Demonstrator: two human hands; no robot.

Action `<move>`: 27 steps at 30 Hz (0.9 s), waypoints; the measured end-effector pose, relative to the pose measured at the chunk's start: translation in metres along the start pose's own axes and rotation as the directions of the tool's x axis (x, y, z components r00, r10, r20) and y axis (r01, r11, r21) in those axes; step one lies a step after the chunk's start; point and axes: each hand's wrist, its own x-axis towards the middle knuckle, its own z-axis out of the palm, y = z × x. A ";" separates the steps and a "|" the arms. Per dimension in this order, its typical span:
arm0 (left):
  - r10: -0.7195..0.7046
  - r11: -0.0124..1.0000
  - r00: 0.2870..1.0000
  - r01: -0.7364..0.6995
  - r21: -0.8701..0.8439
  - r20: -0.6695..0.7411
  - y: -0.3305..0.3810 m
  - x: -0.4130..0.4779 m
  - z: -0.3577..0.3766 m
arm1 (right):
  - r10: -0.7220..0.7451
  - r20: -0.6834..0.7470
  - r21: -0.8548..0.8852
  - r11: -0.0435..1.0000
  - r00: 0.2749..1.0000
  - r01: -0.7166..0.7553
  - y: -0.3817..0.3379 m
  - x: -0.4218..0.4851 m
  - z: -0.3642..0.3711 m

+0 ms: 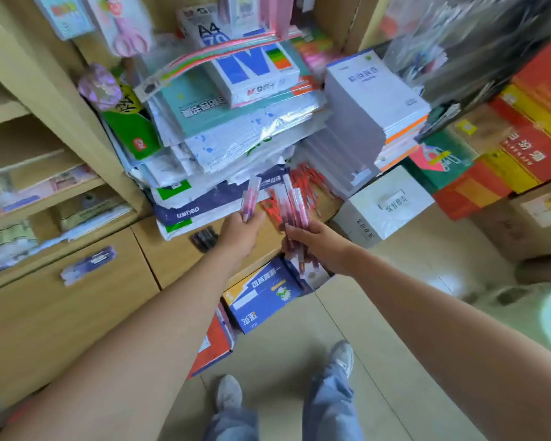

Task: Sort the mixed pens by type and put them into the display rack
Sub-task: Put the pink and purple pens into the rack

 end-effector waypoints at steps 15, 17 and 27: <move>0.049 0.998 0.999 -0.048 0.047 -0.012 0.134 0.038 0.275 | 0.077 -0.172 0.064 0.996 0.982 -0.067 0.033 -0.037 -0.285; 0.041 0.999 0.999 -0.042 0.027 0.033 0.147 0.046 0.300 | 0.087 -0.201 0.138 0.989 0.976 -0.060 0.032 -0.036 -0.316; 0.068 0.998 0.988 -0.070 0.010 0.137 0.229 0.129 0.394 | 0.135 -0.311 0.153 0.984 0.941 -0.091 0.005 0.013 -0.456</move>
